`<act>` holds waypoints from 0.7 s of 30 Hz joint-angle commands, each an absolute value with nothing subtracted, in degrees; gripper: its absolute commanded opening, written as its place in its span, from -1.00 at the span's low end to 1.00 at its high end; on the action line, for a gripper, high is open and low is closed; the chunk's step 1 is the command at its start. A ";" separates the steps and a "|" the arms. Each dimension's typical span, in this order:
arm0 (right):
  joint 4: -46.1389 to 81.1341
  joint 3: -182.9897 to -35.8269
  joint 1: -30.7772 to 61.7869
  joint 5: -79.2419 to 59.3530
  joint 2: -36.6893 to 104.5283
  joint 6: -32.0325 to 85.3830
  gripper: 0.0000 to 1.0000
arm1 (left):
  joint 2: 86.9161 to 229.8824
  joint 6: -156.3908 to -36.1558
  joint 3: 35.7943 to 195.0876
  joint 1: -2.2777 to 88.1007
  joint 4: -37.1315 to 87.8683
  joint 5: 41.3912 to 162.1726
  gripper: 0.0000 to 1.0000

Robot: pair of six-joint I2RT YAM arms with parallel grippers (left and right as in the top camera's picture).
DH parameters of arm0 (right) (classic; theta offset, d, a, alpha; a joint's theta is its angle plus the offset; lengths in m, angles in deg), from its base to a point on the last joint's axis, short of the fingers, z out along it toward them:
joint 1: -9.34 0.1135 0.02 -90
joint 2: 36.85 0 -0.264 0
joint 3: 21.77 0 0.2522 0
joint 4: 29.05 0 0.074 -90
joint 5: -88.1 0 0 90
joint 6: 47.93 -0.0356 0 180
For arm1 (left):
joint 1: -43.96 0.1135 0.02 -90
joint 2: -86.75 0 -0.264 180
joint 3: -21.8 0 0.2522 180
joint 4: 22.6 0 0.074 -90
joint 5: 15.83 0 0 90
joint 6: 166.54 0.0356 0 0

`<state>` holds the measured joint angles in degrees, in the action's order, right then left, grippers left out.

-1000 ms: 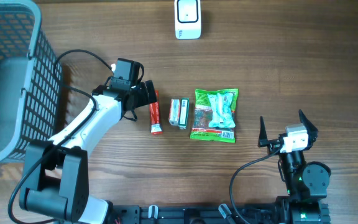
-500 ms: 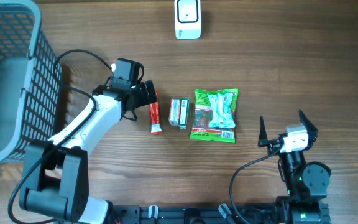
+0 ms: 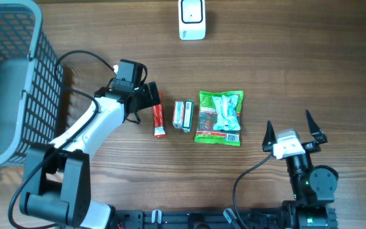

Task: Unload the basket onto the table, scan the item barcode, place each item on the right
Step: 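Reach the right gripper toward the mint-green wipes pack on the green bag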

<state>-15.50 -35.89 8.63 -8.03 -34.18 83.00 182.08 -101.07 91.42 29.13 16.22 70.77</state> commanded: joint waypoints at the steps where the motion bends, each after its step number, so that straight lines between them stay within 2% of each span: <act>1: -16.57 -35.85 8.41 -18.61 -34.29 97.75 0.99 | 179.94 -100.98 91.40 29.50 16.26 69.81 1.00; 6: -16.94 -35.85 8.41 -22.46 -34.15 104.94 1.00 | 176.25 -100.96 91.40 29.50 17.42 69.81 1.00; 8: -17.05 -35.85 8.41 -25.89 -34.15 104.49 0.99 | 175.87 -100.98 91.40 29.50 17.75 69.81 1.00; 10: -17.33 -35.85 8.41 -27.68 -34.15 97.23 0.99 | 175.90 -100.98 91.40 29.50 17.75 69.81 1.00; 12: -17.66 -35.85 8.41 -26.20 -34.15 80.12 1.00 | 175.90 -100.98 91.40 29.50 17.75 69.81 1.00; 14: -19.93 -35.85 8.41 -19.62 -34.15 58.30 0.99 | 175.90 -100.98 91.40 29.50 17.75 69.81 1.00; 18: -15.43 -35.87 8.39 -2.81 -33.87 9.36 0.99 | 175.90 -100.98 91.40 29.50 17.77 69.81 1.00; 21: -15.74 -35.89 8.35 -0.03 -32.08 3.99 0.99 | 175.90 -100.98 91.40 29.50 17.93 69.81 1.00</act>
<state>-15.41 -35.89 8.63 -8.75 -33.61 26.65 176.66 -101.09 91.40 29.13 17.77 70.59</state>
